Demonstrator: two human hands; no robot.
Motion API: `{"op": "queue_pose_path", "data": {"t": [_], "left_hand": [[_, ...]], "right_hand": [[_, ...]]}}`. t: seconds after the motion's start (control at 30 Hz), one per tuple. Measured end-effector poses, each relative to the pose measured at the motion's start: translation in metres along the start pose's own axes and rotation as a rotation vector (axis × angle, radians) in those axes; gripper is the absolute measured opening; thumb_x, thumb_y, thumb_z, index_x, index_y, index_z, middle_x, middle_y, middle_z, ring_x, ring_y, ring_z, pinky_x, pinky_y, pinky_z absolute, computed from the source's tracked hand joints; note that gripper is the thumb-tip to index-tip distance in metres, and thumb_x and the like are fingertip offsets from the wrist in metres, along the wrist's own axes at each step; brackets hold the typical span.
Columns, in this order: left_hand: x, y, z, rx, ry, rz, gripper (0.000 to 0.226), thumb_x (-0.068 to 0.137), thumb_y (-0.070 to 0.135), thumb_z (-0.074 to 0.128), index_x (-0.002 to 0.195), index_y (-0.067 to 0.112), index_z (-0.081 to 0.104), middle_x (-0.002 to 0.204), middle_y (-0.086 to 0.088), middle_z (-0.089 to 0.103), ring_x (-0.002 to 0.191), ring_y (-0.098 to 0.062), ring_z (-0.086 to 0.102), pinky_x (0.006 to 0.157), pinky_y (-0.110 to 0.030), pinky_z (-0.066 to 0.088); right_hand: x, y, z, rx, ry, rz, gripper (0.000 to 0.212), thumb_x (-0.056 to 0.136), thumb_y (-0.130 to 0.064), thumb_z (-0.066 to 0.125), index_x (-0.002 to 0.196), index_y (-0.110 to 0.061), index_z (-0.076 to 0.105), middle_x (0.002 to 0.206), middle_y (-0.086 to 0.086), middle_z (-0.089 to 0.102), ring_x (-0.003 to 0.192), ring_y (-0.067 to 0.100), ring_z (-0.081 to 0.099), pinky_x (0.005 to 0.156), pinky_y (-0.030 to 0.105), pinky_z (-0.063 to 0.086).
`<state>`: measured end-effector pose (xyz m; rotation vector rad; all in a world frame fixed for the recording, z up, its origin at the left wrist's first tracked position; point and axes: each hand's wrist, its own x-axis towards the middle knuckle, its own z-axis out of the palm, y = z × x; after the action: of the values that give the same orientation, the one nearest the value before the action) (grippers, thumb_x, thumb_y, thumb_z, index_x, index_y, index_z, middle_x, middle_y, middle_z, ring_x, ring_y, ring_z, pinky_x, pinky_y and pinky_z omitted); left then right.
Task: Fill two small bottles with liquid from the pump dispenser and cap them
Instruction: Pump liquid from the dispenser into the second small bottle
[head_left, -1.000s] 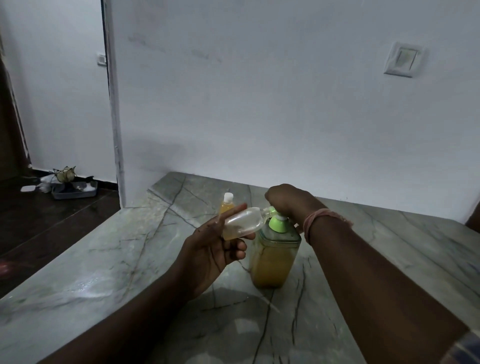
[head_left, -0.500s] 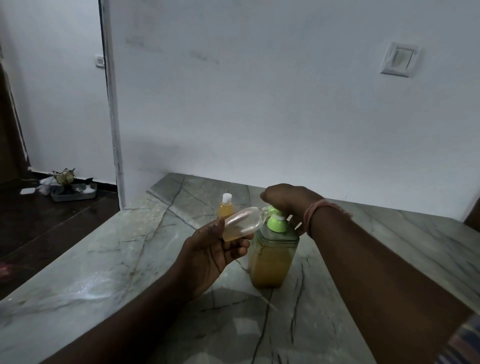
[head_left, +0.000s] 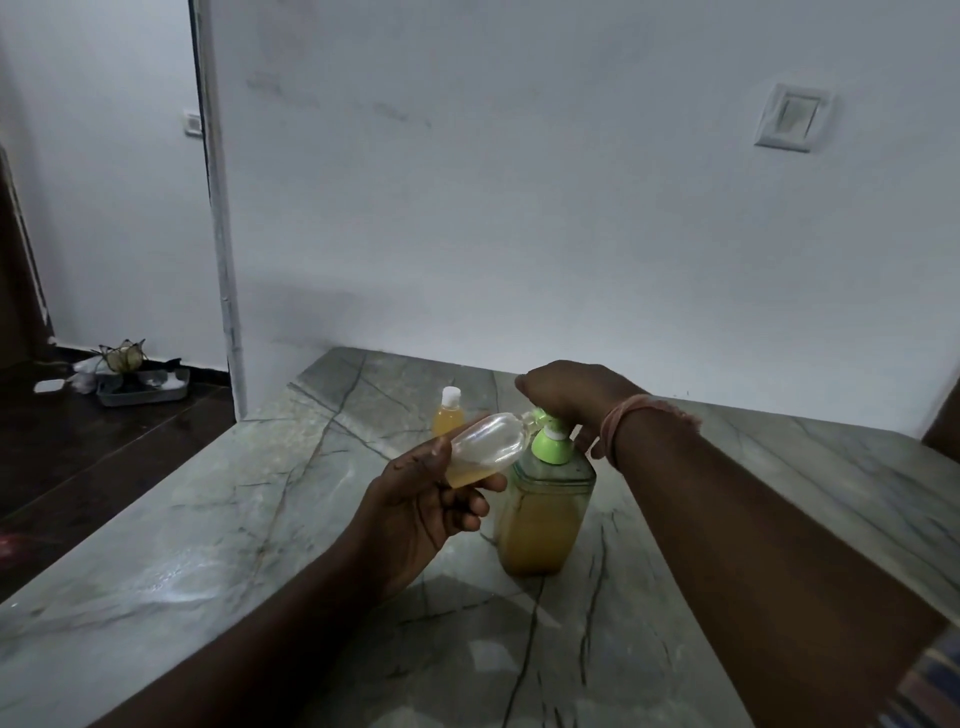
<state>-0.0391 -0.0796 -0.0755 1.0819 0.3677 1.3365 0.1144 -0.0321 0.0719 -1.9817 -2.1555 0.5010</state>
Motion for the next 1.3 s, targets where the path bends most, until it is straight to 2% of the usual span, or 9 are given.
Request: {"op": "queue_pose_path", "data": {"t": [0.1, 0.3, 0.37, 0.47, 0.63, 0.77, 0.97, 1.17, 1.3], "left_hand": [[0.0, 0.0, -0.002, 0.001, -0.001, 0.0, 0.068, 0.075, 0.044, 0.077, 0.132, 0.012, 0.059, 0.099, -0.026, 0.066, 0.072, -0.02, 0.064, 0.062, -0.027, 0.055], [0.0, 0.001, 0.001, 0.007, 0.027, -0.007, 0.044, 0.092, 0.035, 0.049, 0.128, 0.015, 0.064, 0.095, -0.022, 0.066, 0.071, -0.019, 0.062, 0.062, -0.026, 0.054], [0.0, 0.0, 0.001, 0.017, 0.04, -0.004, 0.043, 0.093, 0.033, 0.044, 0.128, 0.015, 0.064, 0.095, -0.023, 0.066, 0.07, -0.019, 0.062, 0.062, -0.027, 0.054], [0.0, 0.0, 0.0, 0.027, 0.031, -0.007, 0.045, 0.093, 0.034, 0.045, 0.13, 0.014, 0.061, 0.095, -0.022, 0.065, 0.072, -0.019, 0.062, 0.064, -0.026, 0.054], [0.0, 0.002, 0.001, 0.003, 0.016, -0.017, 0.048, 0.092, 0.035, 0.047, 0.133, 0.013, 0.06, 0.094, -0.021, 0.065, 0.073, -0.019, 0.061, 0.065, -0.027, 0.054], [0.0, -0.001, 0.001, -0.004, 0.037, -0.009, 0.048, 0.092, 0.034, 0.046, 0.134, 0.012, 0.058, 0.095, -0.024, 0.065, 0.072, -0.02, 0.062, 0.064, -0.028, 0.054], [0.002, 0.0, -0.002, -0.001, 0.02, -0.004, 0.046, 0.093, 0.036, 0.046, 0.13, 0.014, 0.061, 0.094, -0.021, 0.066, 0.073, -0.018, 0.062, 0.065, -0.026, 0.055], [0.002, -0.002, -0.002, -0.014, 0.037, -0.011, 0.046, 0.09, 0.036, 0.049, 0.128, 0.014, 0.063, 0.094, -0.022, 0.065, 0.072, -0.02, 0.062, 0.063, -0.027, 0.055], [0.003, -0.001, -0.005, -0.006, 0.004, -0.008, 0.06, 0.085, 0.043, 0.066, 0.135, 0.012, 0.057, 0.096, -0.022, 0.065, 0.074, -0.019, 0.062, 0.066, -0.027, 0.054]], "right_hand": [[0.004, 0.0, 0.008, 0.021, 0.013, 0.002, 0.033, 0.099, -0.016, 0.032, 0.07, -0.009, 0.046, 0.095, 0.013, 0.049, 0.075, 0.025, 0.049, 0.076, 0.029, 0.037], [-0.002, 0.0, 0.003, 0.051, -0.011, 0.022, 0.025, 0.101, -0.024, 0.032, 0.1, -0.007, 0.05, 0.092, 0.011, 0.051, 0.087, 0.025, 0.049, 0.085, 0.035, 0.043], [-0.004, -0.001, -0.001, -0.009, -0.004, 0.003, 0.028, 0.101, -0.023, 0.033, 0.101, -0.007, 0.055, 0.097, 0.011, 0.05, 0.085, 0.024, 0.051, 0.082, 0.033, 0.042], [0.004, 0.0, 0.006, -0.028, 0.015, -0.025, 0.03, 0.1, -0.017, 0.033, 0.081, -0.005, 0.052, 0.097, 0.012, 0.05, 0.077, 0.024, 0.05, 0.075, 0.029, 0.037], [0.009, 0.002, 0.01, 0.031, 0.023, -0.001, 0.029, 0.1, -0.019, 0.032, 0.082, -0.007, 0.05, 0.095, 0.012, 0.049, 0.079, 0.026, 0.047, 0.07, 0.028, 0.036], [0.003, 0.0, 0.003, 0.017, 0.003, 0.008, 0.026, 0.101, -0.023, 0.034, 0.088, -0.007, 0.051, 0.078, 0.01, 0.051, 0.065, 0.02, 0.047, 0.079, 0.034, 0.043], [0.011, 0.0, 0.016, 0.011, 0.073, -0.017, 0.034, 0.099, -0.016, 0.033, 0.112, -0.004, 0.061, 0.128, 0.019, 0.057, 0.108, 0.032, 0.055, 0.083, 0.03, 0.038], [0.001, 0.002, 0.003, 0.004, 0.006, -0.024, 0.027, 0.101, -0.019, 0.032, 0.101, -0.004, 0.054, 0.086, 0.013, 0.054, 0.082, 0.025, 0.051, 0.082, 0.033, 0.042], [0.011, -0.001, 0.014, -0.056, 0.038, -0.047, 0.025, 0.099, -0.012, 0.031, 0.097, -0.007, 0.056, 0.122, 0.02, 0.058, 0.091, 0.03, 0.051, 0.077, 0.027, 0.034]]}}
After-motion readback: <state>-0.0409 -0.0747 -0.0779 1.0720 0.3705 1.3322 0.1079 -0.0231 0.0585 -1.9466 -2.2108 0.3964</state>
